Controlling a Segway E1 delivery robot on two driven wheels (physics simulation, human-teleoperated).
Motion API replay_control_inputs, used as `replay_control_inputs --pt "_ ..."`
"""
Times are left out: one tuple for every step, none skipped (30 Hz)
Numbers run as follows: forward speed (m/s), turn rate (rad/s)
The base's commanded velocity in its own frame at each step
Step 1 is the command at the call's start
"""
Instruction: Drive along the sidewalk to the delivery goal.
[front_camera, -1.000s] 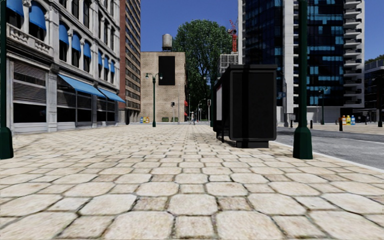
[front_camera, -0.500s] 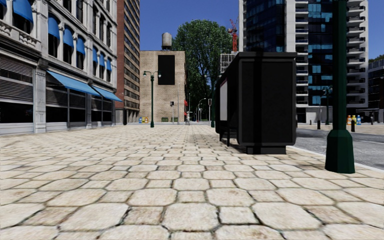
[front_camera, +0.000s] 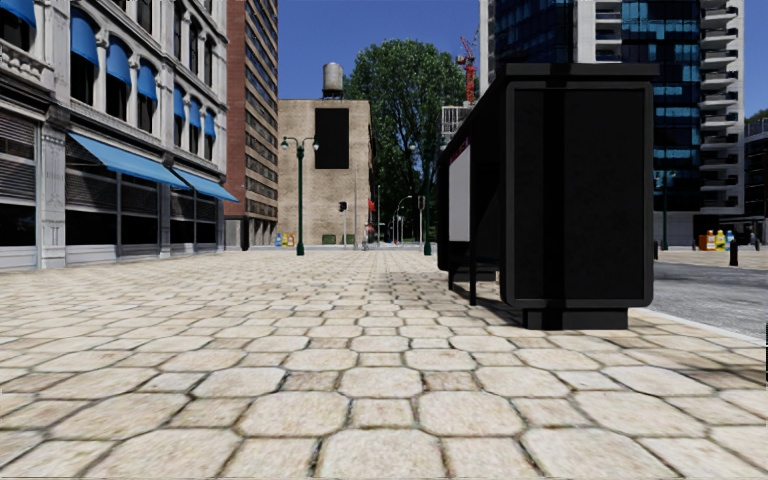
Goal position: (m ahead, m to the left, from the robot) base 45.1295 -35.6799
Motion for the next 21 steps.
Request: replay_control_inputs --pt "2.0 0.0" --pt "2.0 0.0" --pt "2.0 0.0" --pt "2.0 0.0" --pt "2.0 0.0" --pt "2.0 0.0" --pt "2.0 0.0" --pt "2.0 0.0" --pt "2.0 0.0" --pt "2.0 0.0" --pt "2.0 0.0" --pt "2.0 0.0" --pt "2.0 0.0" --pt "2.0 0.0" --pt "2.0 0.0" --pt "2.0 0.0" --pt "2.0 0.0" --pt "2.0 0.0" --pt "2.0 0.0" --pt "2.0 0.0" --pt "2.0 0.0"
